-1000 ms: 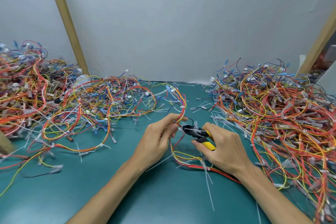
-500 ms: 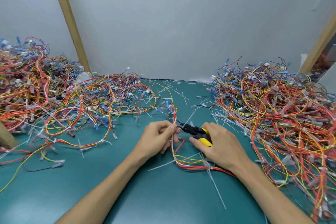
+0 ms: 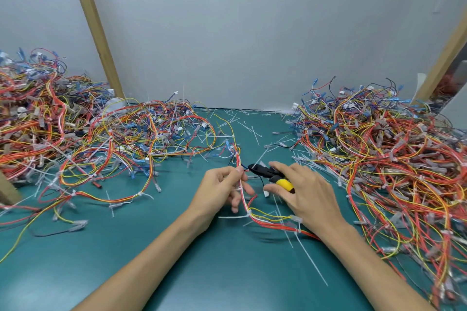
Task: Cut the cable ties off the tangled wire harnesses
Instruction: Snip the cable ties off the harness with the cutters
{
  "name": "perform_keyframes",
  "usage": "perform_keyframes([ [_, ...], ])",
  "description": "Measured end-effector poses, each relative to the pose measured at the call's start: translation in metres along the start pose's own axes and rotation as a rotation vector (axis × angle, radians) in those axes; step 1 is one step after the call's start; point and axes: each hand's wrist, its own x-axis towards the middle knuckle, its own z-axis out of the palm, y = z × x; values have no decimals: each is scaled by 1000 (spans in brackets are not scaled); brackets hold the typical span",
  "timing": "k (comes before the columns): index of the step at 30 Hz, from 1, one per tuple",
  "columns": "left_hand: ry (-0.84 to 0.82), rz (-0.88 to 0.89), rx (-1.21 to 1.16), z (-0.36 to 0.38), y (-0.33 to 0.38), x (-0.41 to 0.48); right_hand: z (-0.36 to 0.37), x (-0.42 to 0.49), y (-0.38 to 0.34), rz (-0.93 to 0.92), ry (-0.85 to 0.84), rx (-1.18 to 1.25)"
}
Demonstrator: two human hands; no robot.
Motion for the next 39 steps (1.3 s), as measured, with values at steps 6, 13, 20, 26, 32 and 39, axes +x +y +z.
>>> perform_keyframes([
  [6,-26,-78,-122,1,0,0,-1,-2,-5,86,57,-49],
  [13,-76,-56,-77,0,1,0,-3,1,-1,57,9,-160],
  [20,134,460,742,-6,-6,-4,-14,7,8,23,-110,-134],
  [26,52,351,569,-1,-6,-2,-19,11,16,81,-292,85],
  [32,-112,113,142,5,-3,-3,-21,10,16,104,-328,173],
  [39,-138,65,15,4,-6,-3,-17,0,6,76,-163,5],
])
